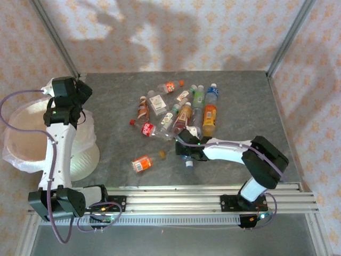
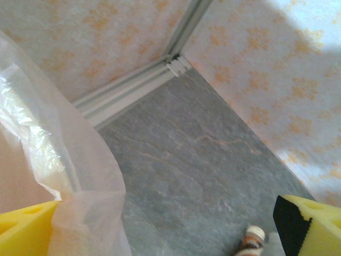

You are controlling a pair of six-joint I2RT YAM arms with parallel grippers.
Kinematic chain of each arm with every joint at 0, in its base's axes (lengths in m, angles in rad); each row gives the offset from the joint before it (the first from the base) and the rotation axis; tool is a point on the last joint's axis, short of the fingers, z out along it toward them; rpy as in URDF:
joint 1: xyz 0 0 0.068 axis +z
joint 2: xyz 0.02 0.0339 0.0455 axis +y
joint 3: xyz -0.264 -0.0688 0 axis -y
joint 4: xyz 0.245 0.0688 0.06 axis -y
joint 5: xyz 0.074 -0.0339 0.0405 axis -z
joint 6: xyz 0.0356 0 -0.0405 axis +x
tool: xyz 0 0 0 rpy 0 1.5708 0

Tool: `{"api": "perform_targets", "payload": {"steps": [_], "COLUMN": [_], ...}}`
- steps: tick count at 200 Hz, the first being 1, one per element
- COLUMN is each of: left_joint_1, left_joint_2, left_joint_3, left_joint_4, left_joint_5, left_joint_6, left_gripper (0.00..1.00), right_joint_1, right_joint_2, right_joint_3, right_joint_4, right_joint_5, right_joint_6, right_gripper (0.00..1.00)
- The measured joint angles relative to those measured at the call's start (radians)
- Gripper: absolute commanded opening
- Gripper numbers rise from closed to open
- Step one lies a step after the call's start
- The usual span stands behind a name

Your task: Put the plastic bottles in the bin

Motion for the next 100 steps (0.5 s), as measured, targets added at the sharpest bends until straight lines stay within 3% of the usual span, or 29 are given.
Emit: {"api": "perform_targets", "payload": {"steps": [69, 100], "left_joint_1": [-0.221, -0.243], "left_joint_2": [-0.140, -0.182], "left_joint_3": [0.056, 0.089], "left_joint_4": [-0.059, -0.071], "left_joint_5": [0.053, 0.051], "left_joint_6": [0.019, 0.043], "left_gripper": [1.00, 1.00], "right_joint_1": [0.000, 0.000], "right_joint_2": [-0.222, -0.347], "right_joint_3": [-0.085, -0.084], "right_joint_4": [0.026, 0.081], "right_joint_5": [-0.043, -0.076], "right_joint_6": [-0.115, -0.153], "right_gripper": [0.60, 0.60]}}
